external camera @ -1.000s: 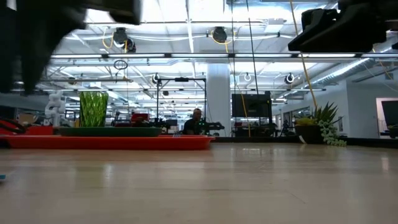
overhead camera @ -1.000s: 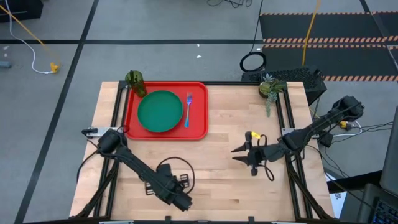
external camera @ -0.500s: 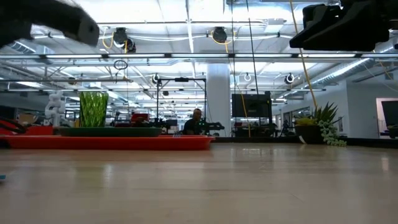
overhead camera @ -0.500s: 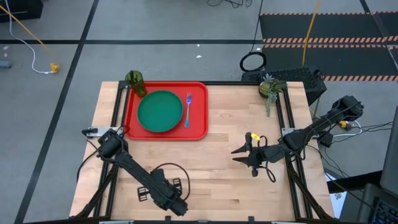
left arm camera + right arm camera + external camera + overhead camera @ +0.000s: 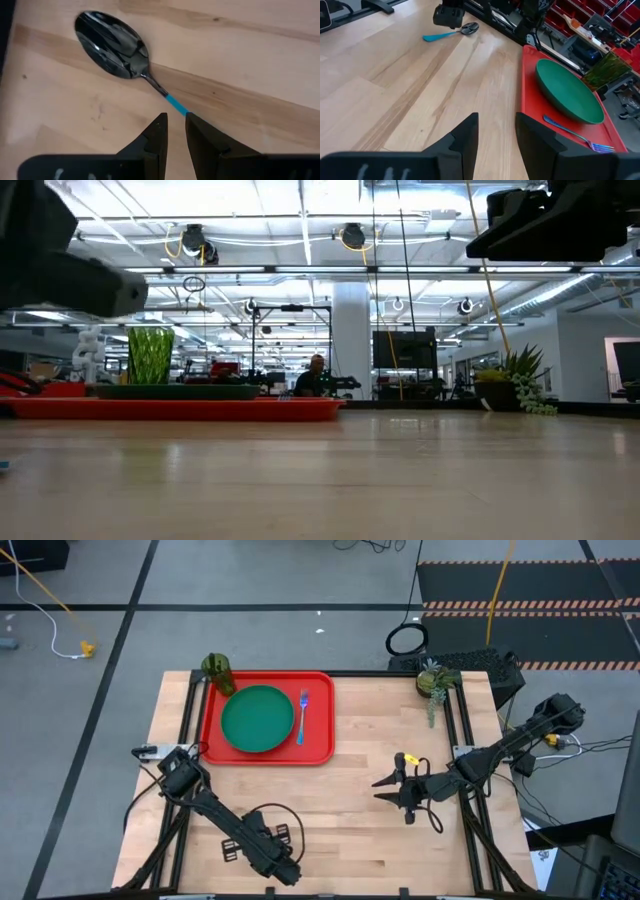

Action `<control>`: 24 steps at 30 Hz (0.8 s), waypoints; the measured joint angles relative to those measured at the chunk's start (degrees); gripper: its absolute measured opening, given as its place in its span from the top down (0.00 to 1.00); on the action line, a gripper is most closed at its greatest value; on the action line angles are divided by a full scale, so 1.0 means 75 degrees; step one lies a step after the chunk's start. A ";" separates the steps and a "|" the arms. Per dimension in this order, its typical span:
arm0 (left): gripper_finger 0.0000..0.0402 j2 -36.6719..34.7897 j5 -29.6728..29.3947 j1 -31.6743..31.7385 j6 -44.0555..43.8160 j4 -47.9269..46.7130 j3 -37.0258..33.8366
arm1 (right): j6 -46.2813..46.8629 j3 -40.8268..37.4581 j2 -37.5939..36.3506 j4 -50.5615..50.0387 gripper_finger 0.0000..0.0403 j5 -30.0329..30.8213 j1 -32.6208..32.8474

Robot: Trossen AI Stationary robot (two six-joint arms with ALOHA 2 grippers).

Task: Pick and place plate/cup/fork/spoon on tray
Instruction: Put the blue spoon on the orange tray to the right side of the blue fork

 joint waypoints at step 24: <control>0.82 -0.0048 -0.0752 0.0337 0.0882 0.0441 -0.1366 | -0.0259 0.0000 0.0000 0.0007 0.69 0.0021 -0.0003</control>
